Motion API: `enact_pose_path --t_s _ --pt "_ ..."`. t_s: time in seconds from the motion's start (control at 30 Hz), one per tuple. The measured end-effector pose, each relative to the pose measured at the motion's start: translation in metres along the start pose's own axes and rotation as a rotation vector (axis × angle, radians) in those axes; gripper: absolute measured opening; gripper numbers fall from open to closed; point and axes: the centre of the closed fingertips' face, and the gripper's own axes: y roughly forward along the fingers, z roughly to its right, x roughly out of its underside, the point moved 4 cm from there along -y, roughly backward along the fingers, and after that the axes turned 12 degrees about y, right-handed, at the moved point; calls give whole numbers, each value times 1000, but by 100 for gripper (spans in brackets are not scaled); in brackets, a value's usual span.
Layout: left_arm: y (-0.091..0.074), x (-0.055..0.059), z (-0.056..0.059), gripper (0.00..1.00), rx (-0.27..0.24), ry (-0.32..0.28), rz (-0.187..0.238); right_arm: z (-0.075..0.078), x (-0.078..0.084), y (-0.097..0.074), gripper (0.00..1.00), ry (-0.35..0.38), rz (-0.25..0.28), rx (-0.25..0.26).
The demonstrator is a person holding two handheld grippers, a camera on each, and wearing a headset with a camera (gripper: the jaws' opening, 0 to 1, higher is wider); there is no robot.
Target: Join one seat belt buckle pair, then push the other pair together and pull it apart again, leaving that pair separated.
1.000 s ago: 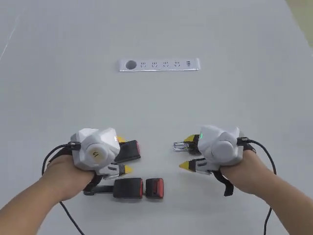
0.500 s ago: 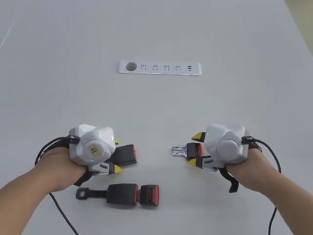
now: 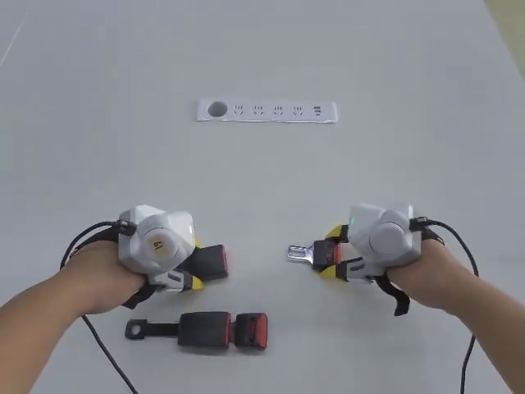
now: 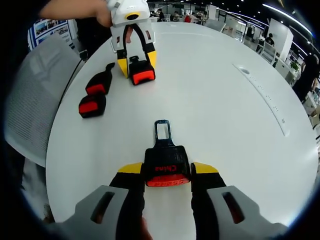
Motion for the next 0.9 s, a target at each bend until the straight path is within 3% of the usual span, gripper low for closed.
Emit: enact_pose_path --t_s 0.47,0.9 --pt "-1 1 0 34 33 59 -13 -2 1 1 34 -107 -31 -71" --pt "0 2 -1 34 39 72 -25 0 1 1 34 -107 -27 -83"
